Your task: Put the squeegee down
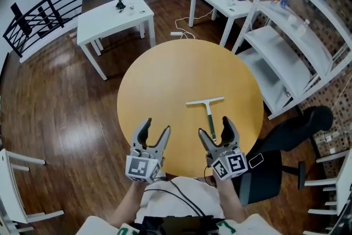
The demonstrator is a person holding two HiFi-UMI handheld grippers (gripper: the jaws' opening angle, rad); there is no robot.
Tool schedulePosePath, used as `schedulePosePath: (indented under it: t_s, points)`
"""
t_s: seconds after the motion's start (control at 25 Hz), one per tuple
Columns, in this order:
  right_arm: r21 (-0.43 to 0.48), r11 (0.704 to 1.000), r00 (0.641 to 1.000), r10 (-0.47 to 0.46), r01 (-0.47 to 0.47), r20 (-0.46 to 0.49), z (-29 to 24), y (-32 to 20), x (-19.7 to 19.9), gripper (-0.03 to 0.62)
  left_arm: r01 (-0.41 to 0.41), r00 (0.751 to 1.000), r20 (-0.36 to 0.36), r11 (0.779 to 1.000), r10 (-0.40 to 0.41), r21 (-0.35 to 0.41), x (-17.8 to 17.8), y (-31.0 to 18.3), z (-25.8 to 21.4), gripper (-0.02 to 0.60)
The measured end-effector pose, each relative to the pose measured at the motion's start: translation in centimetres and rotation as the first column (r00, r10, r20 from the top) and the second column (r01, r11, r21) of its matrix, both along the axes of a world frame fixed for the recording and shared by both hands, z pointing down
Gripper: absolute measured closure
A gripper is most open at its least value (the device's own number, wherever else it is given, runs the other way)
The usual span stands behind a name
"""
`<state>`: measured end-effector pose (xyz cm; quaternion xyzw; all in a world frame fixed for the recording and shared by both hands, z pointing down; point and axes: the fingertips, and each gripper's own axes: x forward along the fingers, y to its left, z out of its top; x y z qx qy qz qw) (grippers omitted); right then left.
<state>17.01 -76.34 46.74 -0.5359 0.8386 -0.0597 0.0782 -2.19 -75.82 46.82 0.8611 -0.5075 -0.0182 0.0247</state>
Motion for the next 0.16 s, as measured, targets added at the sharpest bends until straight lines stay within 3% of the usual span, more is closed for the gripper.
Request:
schedulePosePath:
  t_s: [0.16]
  points:
    - [-0.023, 1.000, 1.000, -0.012, 0.012, -0.005, 0.53, 0.02, -0.73, 0.141, -0.016, 1.000, 0.006, 1.000, 0.017, -0.025, -0.21, -0.11, -0.07, 0.314]
